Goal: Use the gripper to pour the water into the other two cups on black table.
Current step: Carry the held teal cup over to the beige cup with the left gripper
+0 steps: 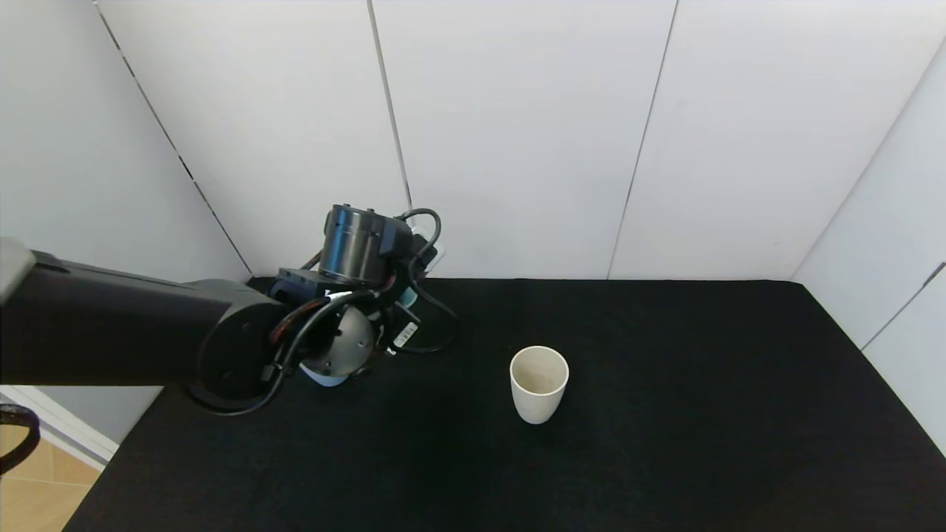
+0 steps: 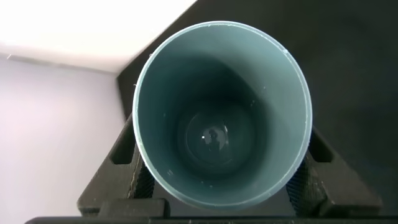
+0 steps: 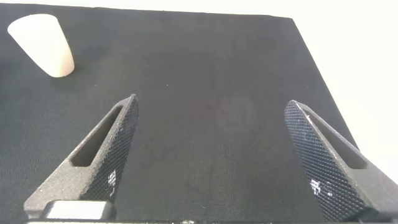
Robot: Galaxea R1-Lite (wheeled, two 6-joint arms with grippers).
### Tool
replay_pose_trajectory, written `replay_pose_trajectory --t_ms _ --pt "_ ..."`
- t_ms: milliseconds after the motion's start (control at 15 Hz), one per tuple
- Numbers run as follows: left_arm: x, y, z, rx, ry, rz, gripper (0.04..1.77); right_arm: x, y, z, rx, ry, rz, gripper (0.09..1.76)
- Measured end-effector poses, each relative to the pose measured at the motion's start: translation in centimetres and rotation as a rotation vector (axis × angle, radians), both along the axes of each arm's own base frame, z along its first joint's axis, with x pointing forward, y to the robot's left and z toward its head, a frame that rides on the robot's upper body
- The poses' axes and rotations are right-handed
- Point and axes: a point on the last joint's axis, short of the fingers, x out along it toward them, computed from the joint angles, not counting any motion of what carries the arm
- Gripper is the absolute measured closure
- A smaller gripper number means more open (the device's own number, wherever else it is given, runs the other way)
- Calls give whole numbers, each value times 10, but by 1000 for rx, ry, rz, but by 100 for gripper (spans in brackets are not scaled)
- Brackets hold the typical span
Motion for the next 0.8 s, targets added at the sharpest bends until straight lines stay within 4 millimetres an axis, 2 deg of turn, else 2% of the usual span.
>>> replay_pose_trajectory --t_ms 533,800 --pt "3 -56 -23 -75 19 -79 65 0 0 0 0 0 0 14" --pt "-4 -67 -37 13 81 -114 65 0 0 0 0 0 0 14"
